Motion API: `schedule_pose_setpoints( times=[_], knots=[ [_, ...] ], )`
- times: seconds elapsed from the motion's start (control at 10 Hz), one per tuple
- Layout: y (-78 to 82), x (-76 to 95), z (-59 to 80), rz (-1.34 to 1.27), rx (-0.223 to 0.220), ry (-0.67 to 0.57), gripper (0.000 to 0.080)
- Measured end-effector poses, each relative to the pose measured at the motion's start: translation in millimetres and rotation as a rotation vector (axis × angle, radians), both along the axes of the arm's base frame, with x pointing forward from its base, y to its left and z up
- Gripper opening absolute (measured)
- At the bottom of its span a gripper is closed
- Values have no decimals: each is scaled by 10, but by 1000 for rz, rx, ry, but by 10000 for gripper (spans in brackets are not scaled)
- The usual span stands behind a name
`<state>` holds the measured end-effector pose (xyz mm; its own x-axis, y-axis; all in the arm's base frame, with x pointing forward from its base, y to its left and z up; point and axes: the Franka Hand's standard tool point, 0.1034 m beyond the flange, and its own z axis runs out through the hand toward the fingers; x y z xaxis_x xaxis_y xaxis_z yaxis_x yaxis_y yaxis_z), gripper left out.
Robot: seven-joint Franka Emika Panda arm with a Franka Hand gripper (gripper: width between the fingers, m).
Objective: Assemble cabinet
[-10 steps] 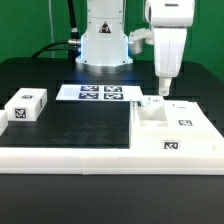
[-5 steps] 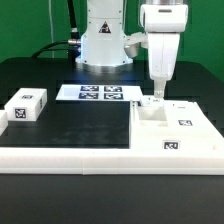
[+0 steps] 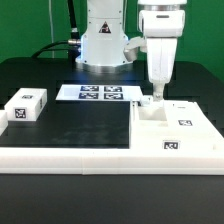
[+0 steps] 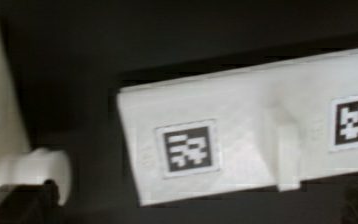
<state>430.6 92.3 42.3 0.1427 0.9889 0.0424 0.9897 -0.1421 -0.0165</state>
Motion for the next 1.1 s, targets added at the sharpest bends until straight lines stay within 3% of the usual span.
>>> schedule_pose_setpoints(
  times=[0.3, 1.0, 1.1],
  knots=[
    [12, -54, -138, -7, 13, 5, 797],
    [-15, -68, -280, -25, 35, -11, 797],
    [-14, -73, -287, -26, 35, -9, 697]
  ],
)
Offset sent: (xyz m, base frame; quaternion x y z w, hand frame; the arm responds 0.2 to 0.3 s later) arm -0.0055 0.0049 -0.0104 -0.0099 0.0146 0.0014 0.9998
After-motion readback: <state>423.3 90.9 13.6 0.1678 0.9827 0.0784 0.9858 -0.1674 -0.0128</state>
